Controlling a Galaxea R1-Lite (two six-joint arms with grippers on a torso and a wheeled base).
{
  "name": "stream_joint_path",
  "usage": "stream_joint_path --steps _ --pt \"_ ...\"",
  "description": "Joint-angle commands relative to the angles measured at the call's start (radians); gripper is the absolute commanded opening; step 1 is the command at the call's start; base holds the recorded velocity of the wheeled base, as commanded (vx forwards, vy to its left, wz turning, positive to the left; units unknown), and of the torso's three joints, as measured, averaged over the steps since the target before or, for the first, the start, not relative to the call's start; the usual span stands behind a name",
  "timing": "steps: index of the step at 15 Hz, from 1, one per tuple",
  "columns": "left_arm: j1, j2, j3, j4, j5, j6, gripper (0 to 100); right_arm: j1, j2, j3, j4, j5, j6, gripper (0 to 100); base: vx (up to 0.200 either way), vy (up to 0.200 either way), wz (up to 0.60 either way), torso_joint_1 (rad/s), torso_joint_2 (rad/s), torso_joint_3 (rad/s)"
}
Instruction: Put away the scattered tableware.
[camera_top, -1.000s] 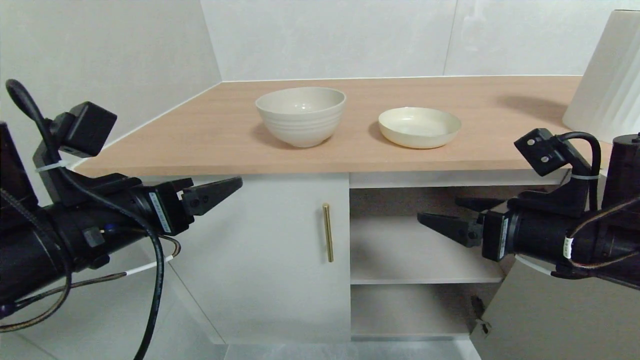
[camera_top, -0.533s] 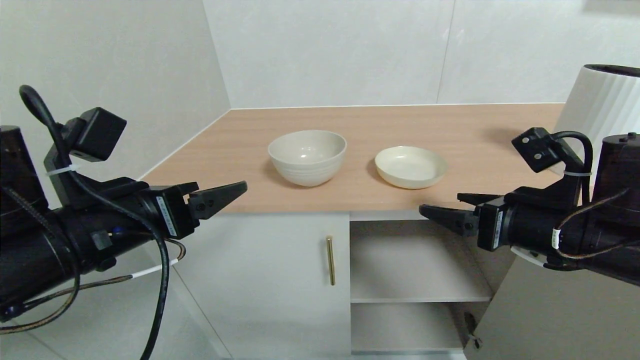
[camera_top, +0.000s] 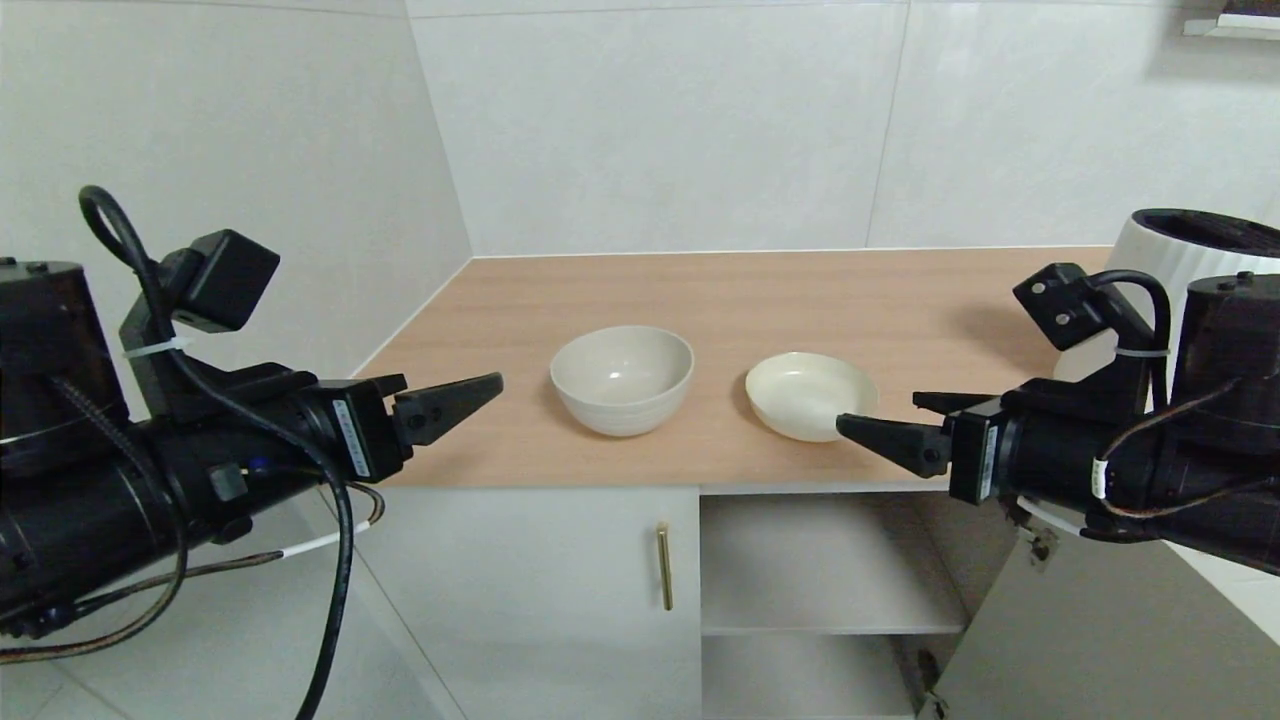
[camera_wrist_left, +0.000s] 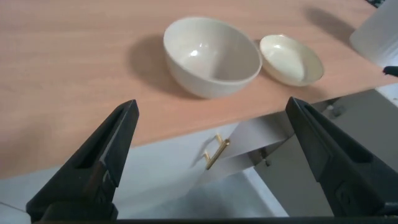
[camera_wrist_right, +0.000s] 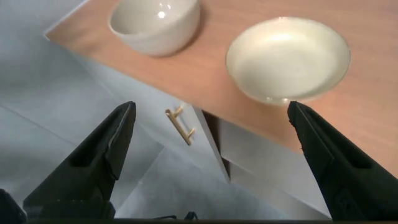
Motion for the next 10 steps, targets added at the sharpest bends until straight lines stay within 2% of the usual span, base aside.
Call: stream_joint_path --steps 1,3,4,5,7,8,9,10 --pt "-0.001 0.016 -0.002 0.001 -0.006 -0.001 100 0.002 0.012 0.0 0.0 0.001 -0.001 100 0.0 0.0 0.0 0.222 -0.51 -0.29" --pt "-0.001 0.016 -0.002 0.001 -0.006 -0.001 100 0.002 0.012 0.0 0.0 0.001 -0.001 100 0.0 0.0 0.0 0.132 -0.31 -0.168" --pt "-0.001 0.062 -0.085 0.08 -0.008 -0.005 100 -0.02 0.08 -0.059 0.001 -0.007 -0.048 100 0.0 0.0 0.0 0.056 -0.11 -0.071" --pt "-0.001 0.082 -0.174 0.205 -0.008 -0.021 100 -0.049 0.135 -0.128 0.026 -0.024 -0.041 100 0.0 0.0 0.0 0.022 -0.07 -0.041" --pt "-0.002 0.117 -0.316 0.394 -0.008 -0.047 100 -0.08 0.198 -0.249 0.127 -0.053 -0.013 100 0.0 0.0 0.0 0.0 0.0 0.0" --pt "-0.001 0.124 -0.344 0.434 -0.008 -0.05 100 -0.08 0.202 -0.27 0.161 -0.062 0.004 100 0.0 0.0 0.0 0.0 0.0 0.0" --pt "-0.002 0.157 -0.419 0.537 -0.009 -0.071 100 -0.078 0.219 -0.332 0.248 -0.096 0.07 100 0.0 0.0 0.0 0.0 0.0 0.0" --pt "-0.004 0.192 -0.453 0.558 -0.009 -0.116 100 -0.078 0.231 -0.37 0.285 -0.131 0.094 100 0.0 0.0 0.0 0.0 0.0 0.0"
